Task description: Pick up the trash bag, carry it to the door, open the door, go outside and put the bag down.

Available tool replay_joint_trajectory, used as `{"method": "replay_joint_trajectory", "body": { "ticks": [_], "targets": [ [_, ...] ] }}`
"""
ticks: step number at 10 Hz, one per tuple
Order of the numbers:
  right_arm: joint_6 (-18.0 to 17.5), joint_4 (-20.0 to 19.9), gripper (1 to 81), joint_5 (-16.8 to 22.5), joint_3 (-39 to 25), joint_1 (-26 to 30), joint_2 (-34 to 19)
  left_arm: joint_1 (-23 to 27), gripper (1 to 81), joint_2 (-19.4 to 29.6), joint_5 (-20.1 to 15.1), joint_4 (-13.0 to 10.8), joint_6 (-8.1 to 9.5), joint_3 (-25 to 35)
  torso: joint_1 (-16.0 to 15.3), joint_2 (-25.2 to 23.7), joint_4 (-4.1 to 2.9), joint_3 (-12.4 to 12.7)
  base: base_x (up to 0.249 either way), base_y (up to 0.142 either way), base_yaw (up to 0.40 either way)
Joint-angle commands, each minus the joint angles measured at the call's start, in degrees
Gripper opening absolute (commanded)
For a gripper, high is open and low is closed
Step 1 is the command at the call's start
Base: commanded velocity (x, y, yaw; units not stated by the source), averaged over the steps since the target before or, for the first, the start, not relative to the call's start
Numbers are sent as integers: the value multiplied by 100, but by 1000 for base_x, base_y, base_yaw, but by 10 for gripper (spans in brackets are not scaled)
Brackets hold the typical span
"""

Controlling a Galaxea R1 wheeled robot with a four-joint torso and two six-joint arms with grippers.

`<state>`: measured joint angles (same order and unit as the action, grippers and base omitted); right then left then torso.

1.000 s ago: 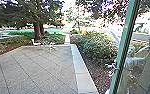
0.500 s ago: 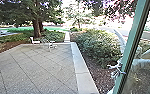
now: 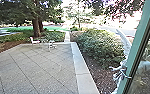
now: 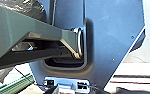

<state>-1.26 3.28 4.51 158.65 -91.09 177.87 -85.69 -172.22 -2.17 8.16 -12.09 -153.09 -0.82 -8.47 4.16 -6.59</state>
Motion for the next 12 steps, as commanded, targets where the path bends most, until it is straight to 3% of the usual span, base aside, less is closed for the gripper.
{"method": "replay_joint_trajectory", "body": {
  "ticks": [1, 7, 12],
  "targets": [
    [38, 24, 811, 331, -90, 244, 119, 320, 10, 20, -328, 11, -30, 16, 0, 0, -2, 2, 123, 81, 0],
    [38, 32, 811, 340, -98, 253, 119, 320, 10, 11, -328, 2, -38, 16, 0, 7, -2, 0, 116, 80, 0],
    [38, 6, 811, 340, -90, 262, 102, 320, 10, 20, -328, -16, -30, 16, 22, -4, -2, 2, 105, 0, 0]
  ]
}}
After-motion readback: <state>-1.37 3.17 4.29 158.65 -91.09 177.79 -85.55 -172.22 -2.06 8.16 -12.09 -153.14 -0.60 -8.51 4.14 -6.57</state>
